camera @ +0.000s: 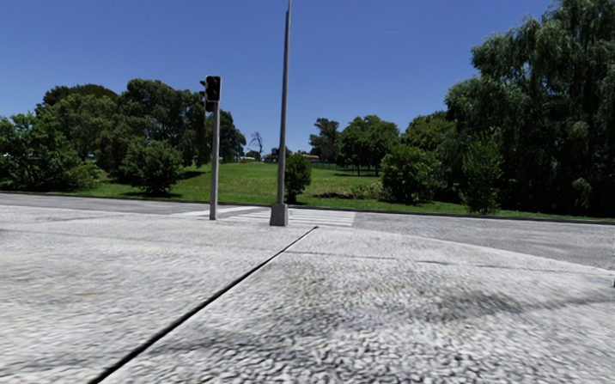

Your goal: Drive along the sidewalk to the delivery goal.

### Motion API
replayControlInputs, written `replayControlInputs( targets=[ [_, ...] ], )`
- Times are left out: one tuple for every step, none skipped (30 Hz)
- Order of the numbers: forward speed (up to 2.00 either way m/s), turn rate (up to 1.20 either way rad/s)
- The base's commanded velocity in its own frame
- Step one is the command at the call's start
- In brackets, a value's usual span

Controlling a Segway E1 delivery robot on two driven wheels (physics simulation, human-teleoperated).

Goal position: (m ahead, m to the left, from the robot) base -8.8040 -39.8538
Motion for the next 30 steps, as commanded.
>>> replayControlInputs(
  targets=[
    [1.22,0.0],
    [1.14,0.0],
    [1.08,0.0],
    [1.02,0.0],
    [0.99,0.0],
    [0.99,0.0],
    [0.94,0.0],
    [0.87,0.0],
    [0.79,0.0],
    [0.7,0.0],
    [0.56,0.0],
    [0.41,0.0],
    [0.41,0.0],
    [0.23,0.0],
    [0.04,0.0],
    [0.0,0.0],
    [0.0,0.0],
    [0.0,-0.05],
    [0.0,-0.05],
    [0.0,-0.18],
    [0.0,-0.34],
    [0.0,-0.44],
    [0.0,-0.54],
    [0.0,-0.54],
    [0.0,-0.66],
    [0.0,-0.84],
    [0.0,-1.13],
    [0.0,-1.13],
    [0.0,-1.2],
    [0.0,-1.2]
  ],
)
